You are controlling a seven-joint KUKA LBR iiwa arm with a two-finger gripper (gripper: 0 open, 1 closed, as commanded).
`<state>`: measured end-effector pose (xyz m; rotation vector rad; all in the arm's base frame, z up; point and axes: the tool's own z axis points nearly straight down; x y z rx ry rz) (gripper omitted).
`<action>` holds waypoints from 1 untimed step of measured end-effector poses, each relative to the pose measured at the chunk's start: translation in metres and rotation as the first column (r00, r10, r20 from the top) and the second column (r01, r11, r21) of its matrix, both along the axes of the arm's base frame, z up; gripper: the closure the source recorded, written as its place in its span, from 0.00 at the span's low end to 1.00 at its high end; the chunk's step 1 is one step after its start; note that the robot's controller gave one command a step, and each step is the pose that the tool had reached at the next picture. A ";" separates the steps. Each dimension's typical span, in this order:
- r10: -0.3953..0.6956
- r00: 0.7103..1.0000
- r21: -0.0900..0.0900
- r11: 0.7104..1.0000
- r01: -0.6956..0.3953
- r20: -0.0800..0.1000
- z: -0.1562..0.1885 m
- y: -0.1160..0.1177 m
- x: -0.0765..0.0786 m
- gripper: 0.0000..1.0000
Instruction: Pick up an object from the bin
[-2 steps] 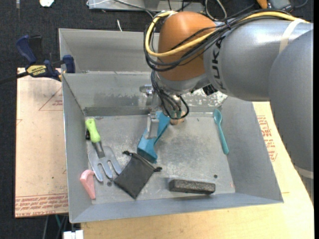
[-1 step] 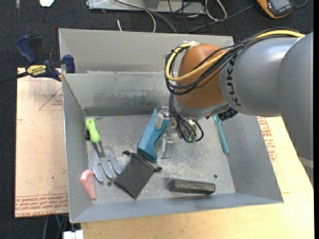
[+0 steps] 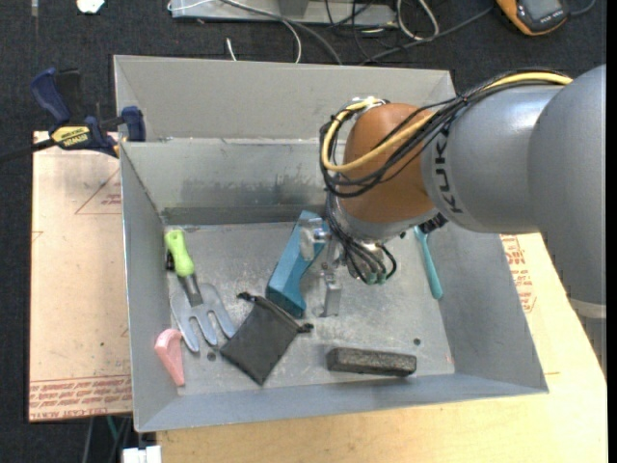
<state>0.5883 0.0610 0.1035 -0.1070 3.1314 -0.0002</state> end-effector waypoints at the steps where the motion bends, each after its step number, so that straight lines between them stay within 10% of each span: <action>1: 0.195 0.981 0.003 0.981 -0.195 0.008 -0.011 0.025 -0.002 0.00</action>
Offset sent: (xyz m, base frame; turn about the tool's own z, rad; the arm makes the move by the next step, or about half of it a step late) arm -0.0323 0.0303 -0.0015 -0.1365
